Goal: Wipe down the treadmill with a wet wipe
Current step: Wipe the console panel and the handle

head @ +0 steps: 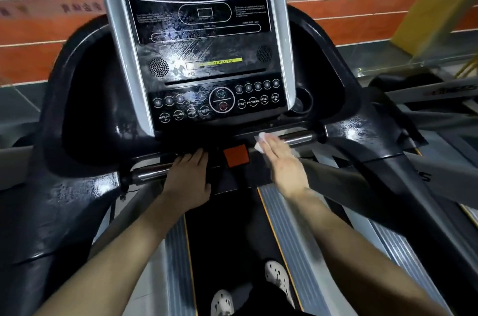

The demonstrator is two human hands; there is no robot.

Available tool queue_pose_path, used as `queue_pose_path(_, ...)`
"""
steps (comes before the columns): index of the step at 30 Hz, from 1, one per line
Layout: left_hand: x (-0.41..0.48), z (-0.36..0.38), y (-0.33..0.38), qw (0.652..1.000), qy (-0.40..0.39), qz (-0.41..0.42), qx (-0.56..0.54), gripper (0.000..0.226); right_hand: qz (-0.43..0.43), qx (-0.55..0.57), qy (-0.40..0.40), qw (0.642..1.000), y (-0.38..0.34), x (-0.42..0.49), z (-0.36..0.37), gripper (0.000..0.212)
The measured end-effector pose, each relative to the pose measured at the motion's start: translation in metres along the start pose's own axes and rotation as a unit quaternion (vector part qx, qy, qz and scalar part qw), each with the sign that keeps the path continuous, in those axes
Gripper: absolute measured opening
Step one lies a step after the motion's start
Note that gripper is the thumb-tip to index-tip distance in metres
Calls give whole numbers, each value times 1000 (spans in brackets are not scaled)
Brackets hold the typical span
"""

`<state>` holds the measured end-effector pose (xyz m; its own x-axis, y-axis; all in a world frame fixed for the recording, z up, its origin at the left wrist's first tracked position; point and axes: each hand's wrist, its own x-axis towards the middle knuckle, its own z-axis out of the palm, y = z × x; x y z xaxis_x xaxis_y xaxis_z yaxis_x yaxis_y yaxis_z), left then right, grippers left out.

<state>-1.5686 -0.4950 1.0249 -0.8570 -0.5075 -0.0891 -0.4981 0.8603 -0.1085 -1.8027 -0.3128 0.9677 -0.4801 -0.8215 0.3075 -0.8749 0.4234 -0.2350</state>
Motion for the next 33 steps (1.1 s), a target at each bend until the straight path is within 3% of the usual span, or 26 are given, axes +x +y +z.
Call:
queue_pose_path(3, -2, 0, 1, 1000, -15, 1, 9, 101, 107, 66, 18, 992, -47, 8, 17, 90)
queue_pose_path(5, -4, -1, 0, 1000, -18, -2, 4, 102, 97, 105, 17, 990, -67, 9, 29, 91)
queue_pose_path(8, -4, -1, -5, 1000, -24, 3, -9, 101, 76, 143, 22, 987, -37, 13, -6, 83)
queue_pose_path(11, -4, 2, -10, 999, -26, 8, -26, 100, 136, 149, 121, 972, -32, 28, -49, 59)
queue_pose_path(13, -5, 4, -11, 999, -21, 7, -32, 99, 74, 171, 115, 976, -69, 39, -50, 58)
queue_pose_path(15, -5, 3, -12, 999, -20, 12, -38, 101, -36, 168, 41, 984, -100, 20, -28, 56)
queue_pose_path(17, -6, 1, -12, 999, -17, 16, -45, 105, -101, 148, 6, 984, -106, -17, -19, 53)
queue_pose_path(19, -6, 0, -11, 999, -15, 11, -51, 107, -132, 141, 20, 981, -94, -44, -27, 53)
queue_pose_path(23, -5, 1, -8, 999, -16, 4, -34, 107, -6, 192, 120, 974, -89, 4, -44, 57)
queue_pose_path(25, -4, 1, -8, 999, -13, 1, -35, 106, 47, 212, 83, 973, -94, 44, -36, 54)
queue_pose_path(28, -3, 2, -8, 999, -10, -2, -39, 106, 46, 273, 2, 961, -77, 60, -24, 57)
queue_pose_path(31, -2, 2, -5, 998, -14, -13, -55, 104, 130, 317, 20, 939, -41, 22, -27, 57)
queue_pose_path(33, 2, -1, -2, 998, -20, -18, -56, 100, 189, 248, 71, 947, -20, -6, -31, 54)
